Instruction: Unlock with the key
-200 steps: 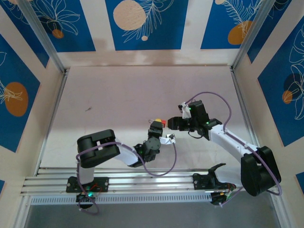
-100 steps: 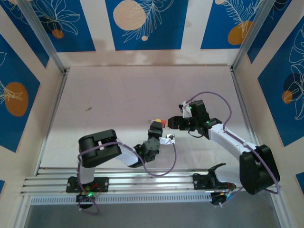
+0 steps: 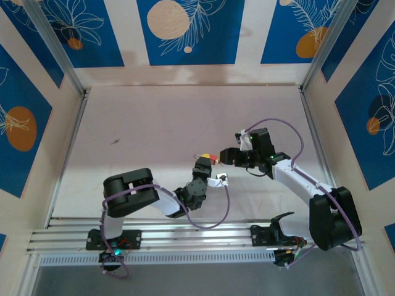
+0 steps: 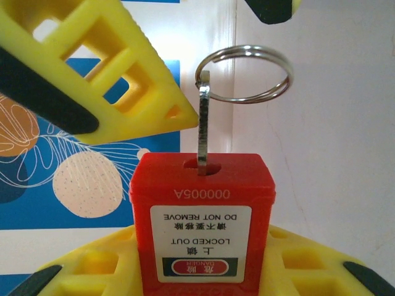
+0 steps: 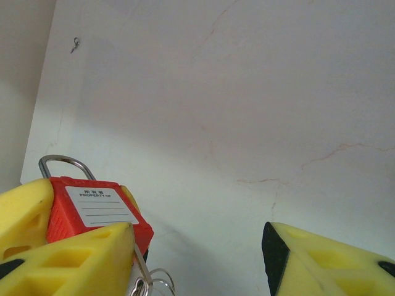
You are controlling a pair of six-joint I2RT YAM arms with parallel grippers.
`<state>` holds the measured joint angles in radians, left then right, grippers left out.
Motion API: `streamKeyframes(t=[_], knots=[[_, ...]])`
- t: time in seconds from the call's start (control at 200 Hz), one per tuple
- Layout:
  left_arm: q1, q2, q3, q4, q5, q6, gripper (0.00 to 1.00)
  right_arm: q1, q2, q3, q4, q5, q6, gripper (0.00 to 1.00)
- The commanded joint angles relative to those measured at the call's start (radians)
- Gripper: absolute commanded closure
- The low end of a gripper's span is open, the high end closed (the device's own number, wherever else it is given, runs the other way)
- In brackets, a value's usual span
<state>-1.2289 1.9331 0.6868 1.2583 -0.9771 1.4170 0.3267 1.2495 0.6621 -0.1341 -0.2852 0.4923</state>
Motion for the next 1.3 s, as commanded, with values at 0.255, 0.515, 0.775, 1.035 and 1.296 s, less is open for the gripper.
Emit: streamKeyframes(t=[0.255,0.515,0.775,1.035,1.296], knots=[[-0.008,-0.003,0.004,0.118,0.0,0.023,1.0,-0.007,-0.022,0.04,-0.025,-0.026,0.012,0.42],[-0.008,-0.012,-0.004,0.148,-0.003,0.038,1.0,-0.075,-0.068,0.013,0.043,-0.142,0.09,0.37],[-0.006,-0.016,0.01,0.148,0.002,0.046,1.0,-0.18,-0.04,-0.065,0.218,-0.395,0.253,0.18],[0.003,0.021,0.056,0.148,0.023,0.066,1.0,-0.178,0.035,-0.118,0.398,-0.509,0.405,0.15],[0.004,0.048,0.095,0.148,0.032,0.073,1.0,-0.13,0.114,-0.15,0.555,-0.543,0.511,0.18]])
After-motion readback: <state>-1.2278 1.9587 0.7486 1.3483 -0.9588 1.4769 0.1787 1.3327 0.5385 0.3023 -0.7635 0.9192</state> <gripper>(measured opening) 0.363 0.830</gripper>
